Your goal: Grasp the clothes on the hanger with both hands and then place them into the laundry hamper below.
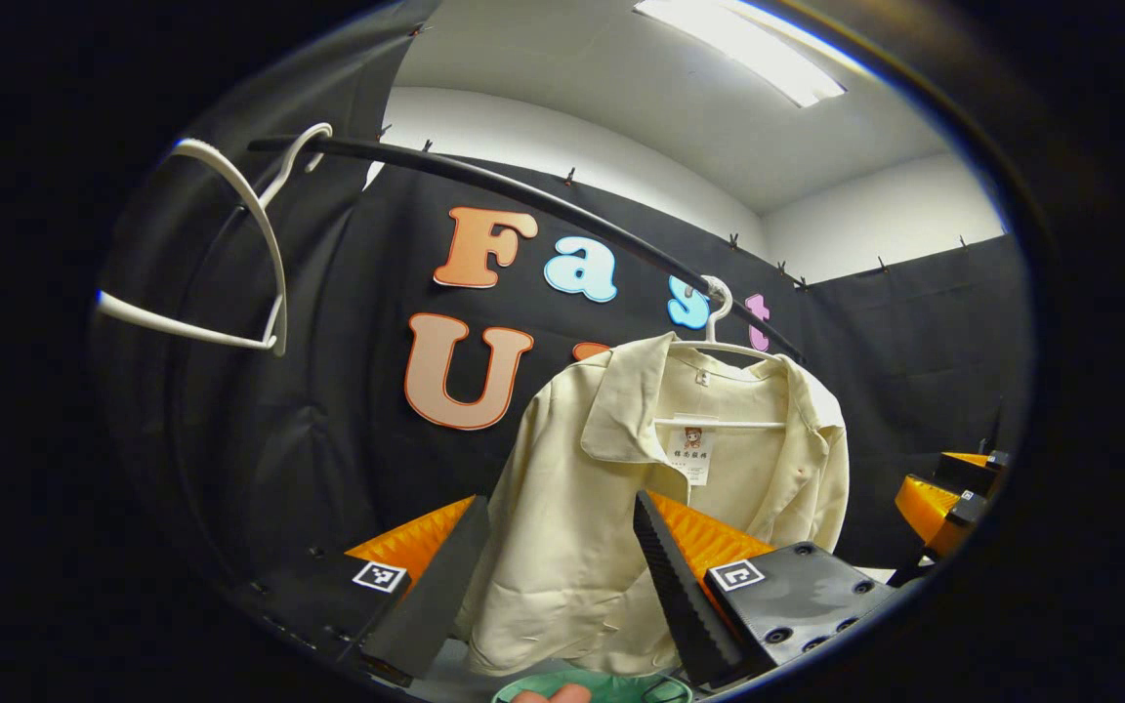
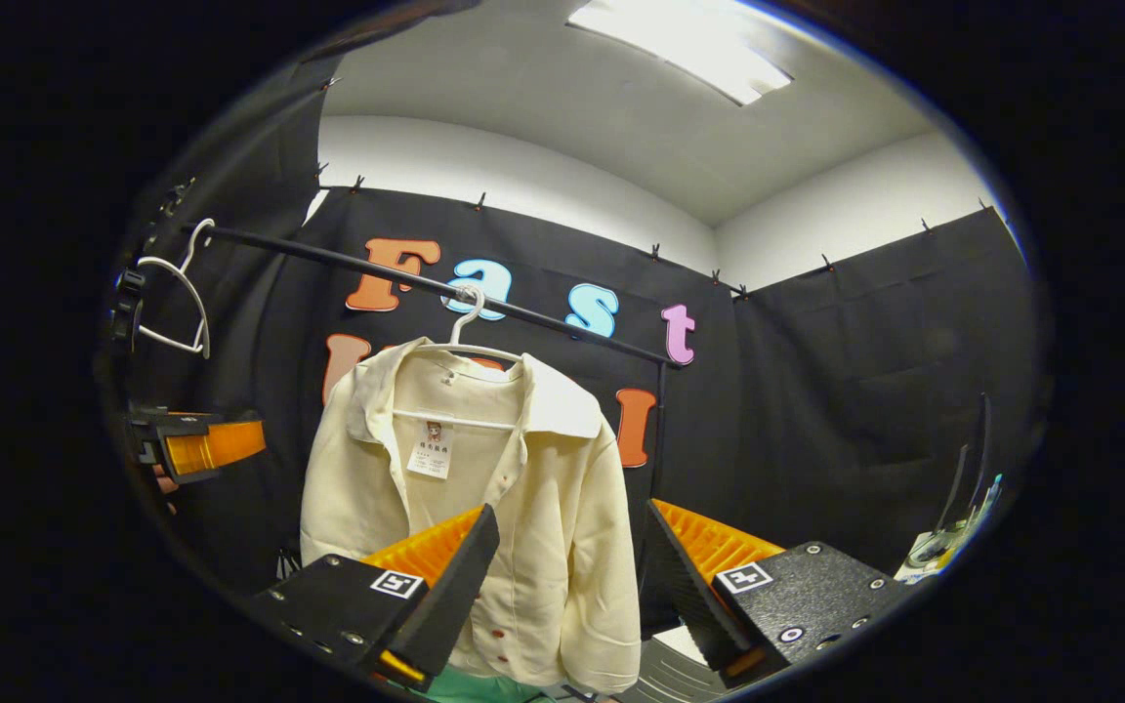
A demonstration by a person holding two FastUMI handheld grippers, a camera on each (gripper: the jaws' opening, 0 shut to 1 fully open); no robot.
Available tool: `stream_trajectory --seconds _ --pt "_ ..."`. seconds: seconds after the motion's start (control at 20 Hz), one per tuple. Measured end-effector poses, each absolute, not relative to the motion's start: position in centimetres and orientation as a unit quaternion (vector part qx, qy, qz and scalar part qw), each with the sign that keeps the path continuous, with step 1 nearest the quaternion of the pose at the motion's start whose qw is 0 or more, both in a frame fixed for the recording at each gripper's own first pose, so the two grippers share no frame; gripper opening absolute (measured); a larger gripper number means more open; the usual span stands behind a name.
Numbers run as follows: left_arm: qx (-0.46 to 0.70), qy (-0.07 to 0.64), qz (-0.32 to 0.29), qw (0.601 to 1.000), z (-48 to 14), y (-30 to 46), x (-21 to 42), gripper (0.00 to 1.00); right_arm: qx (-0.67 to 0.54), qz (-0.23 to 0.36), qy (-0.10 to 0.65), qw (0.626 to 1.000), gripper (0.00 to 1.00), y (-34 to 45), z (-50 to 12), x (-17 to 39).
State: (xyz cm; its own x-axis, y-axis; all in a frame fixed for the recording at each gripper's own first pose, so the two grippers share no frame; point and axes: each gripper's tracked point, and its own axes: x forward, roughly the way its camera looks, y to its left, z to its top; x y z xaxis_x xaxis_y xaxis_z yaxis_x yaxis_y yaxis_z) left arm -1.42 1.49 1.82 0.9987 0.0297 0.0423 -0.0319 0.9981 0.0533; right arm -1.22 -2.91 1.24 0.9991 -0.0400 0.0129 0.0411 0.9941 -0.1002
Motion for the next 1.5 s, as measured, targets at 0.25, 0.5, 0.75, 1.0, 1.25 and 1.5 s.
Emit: stream_trajectory --seconds 0.25,0.5,0.75,1.0,1.25,1.5 --pt "0.022 -0.024 0.015 0.999 2.3 1.4 -1.4 0.96 -0.016 -0.017 0.003 1.0 0.93 -1.6 0.4 -1.4" --pt "0.021 -0.015 0.014 1.0 1.4 1.1 -0.9 0.96 0.029 0.025 0.042 0.998 0.93 2.7 -2.0 2.6" --pt "0.012 -0.013 0.01 1.0 1.1 1.3 -1.2 1.0 0.016 0.004 0.073 0.997 0.93 3.7 -5.7 10.2" --pt "0.013 -0.004 0.007 1.0 0.0 1.8 -1.2 0.96 -0.026 -0.052 0.106 0.993 0.94 1.7 -10.1 15.2" --pt "0.011 -0.01 -0.015 1.0 -0.4 0.8 -0.1 0.96 -0.068 -0.077 0.1 0.99 0.64 -1.9 -9.9 15.4" --pt "-0.012 0.001 -0.059 0.998 -2.2 -3.3 3.9 1.0 -0.079 -0.071 0.083 0.991 0.01 -3.5 -7.6 13.6"
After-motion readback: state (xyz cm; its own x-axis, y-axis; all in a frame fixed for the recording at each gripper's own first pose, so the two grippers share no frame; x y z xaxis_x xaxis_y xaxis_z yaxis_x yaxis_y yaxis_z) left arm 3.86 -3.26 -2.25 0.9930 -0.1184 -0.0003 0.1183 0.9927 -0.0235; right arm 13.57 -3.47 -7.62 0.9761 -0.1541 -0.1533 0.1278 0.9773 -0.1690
